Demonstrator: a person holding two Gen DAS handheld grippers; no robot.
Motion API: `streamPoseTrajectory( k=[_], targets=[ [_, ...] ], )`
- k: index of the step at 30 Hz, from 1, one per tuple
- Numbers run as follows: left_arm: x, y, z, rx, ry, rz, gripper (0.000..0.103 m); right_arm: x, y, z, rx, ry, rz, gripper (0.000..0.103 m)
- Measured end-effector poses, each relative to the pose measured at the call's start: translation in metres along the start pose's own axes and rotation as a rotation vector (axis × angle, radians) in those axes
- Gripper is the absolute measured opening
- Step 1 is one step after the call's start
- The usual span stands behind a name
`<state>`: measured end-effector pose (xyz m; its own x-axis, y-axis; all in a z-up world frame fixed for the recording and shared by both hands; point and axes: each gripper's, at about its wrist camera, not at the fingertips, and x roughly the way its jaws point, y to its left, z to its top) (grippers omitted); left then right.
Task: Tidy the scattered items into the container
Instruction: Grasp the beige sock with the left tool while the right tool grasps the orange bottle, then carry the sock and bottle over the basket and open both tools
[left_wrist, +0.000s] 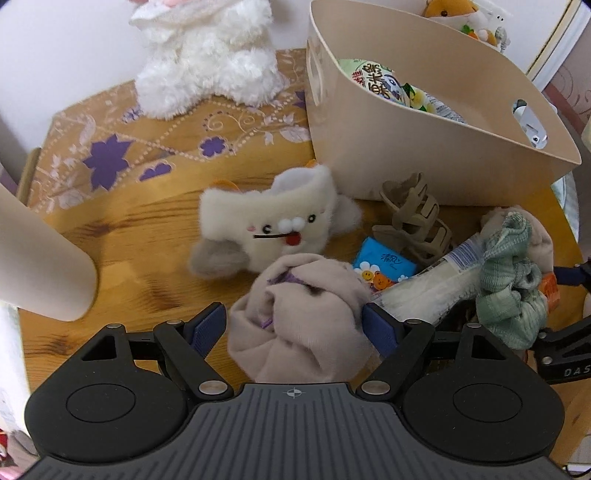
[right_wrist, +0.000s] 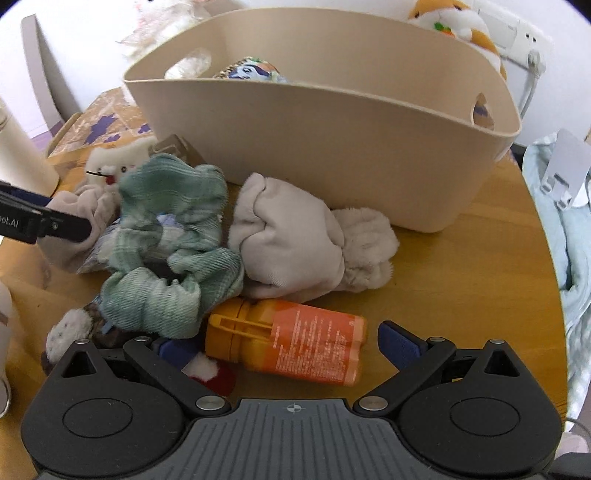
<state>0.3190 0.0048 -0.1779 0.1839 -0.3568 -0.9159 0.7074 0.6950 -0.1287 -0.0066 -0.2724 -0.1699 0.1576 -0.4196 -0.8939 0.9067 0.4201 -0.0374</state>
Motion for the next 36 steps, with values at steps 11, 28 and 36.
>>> streamPoseTrajectory(
  k=[11,28,36],
  targets=[
    [0.007,0.013,-0.002,-0.071,0.011,-0.077,0.067,0.003,-0.009,0.000,0.031,0.013,0.047,0.083],
    [-0.013,0.014,-0.017,-0.097,-0.021,-0.065,0.041,-0.029,-0.026,-0.014,0.062,-0.038,0.047,0.083],
    [-0.035,0.011,-0.022,-0.089,-0.065,-0.065,0.041,-0.057,-0.041,-0.016,0.061,-0.087,0.046,0.083]
  ],
)
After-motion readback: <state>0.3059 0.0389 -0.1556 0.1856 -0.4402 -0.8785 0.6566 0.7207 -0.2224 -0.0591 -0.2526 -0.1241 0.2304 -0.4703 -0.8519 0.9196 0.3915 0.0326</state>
